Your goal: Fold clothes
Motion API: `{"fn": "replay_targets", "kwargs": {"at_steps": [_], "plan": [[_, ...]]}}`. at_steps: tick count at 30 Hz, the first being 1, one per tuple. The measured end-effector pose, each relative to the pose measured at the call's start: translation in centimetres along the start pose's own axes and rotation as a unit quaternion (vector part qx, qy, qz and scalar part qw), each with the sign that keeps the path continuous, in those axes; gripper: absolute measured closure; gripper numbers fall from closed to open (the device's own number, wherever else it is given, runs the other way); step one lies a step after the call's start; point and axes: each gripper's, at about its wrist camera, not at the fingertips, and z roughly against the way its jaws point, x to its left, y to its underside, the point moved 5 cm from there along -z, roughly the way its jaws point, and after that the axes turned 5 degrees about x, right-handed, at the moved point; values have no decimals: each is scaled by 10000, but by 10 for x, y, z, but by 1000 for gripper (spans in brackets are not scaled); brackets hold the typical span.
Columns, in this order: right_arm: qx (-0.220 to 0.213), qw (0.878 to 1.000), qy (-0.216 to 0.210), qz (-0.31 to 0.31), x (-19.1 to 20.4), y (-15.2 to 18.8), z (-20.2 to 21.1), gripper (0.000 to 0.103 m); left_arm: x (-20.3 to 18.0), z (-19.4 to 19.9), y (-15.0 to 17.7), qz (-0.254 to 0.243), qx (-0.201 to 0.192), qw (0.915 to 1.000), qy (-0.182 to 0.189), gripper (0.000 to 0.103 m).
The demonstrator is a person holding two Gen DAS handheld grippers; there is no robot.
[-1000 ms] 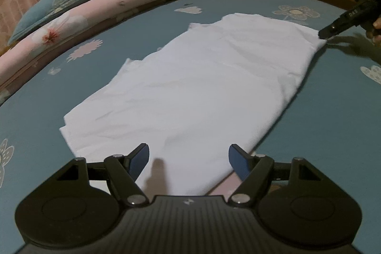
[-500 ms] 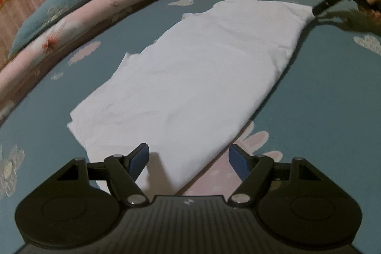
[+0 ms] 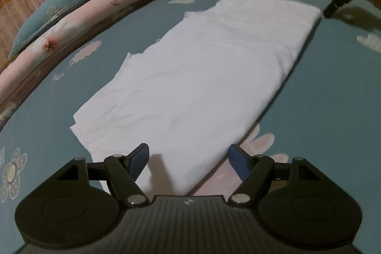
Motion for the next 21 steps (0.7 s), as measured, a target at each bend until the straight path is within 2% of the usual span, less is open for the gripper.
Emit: {"fn": "replay_targets", "kwargs": {"at_steps": [2, 5, 10, 13, 15, 19, 21], "plan": [[-322, 9995, 27, 62, 7, -9, 16, 96, 3, 4, -11, 165, -166, 9996, 154, 28], [-745, 9964, -334, 216, 33, -34, 21, 91, 9, -4, -35, 613, -318, 9967, 431, 28], [-648, 9892, -986, 871, 105, -61, -42, 90, 6, -35, -56, 1078, -285, 9899, 877, 28], [-428, 9852, -1229, 1118, 135, -55, -78, 87, 10, -43, -37, 1238, -46, 9891, 792, 28], [-277, 9853, -980, 1371, 138, -38, -90, 85, 17, -42, -14, 1287, 125, 9901, 552, 28], [-303, 9888, -955, 1104, 118, -17, -69, 85, 35, -19, 33, 1723, 205, 9832, 560, 23], [-239, 9909, -857, 1009, 109, -10, -57, 85, 37, -7, 39, 1663, 292, 9846, 461, 23]]}}
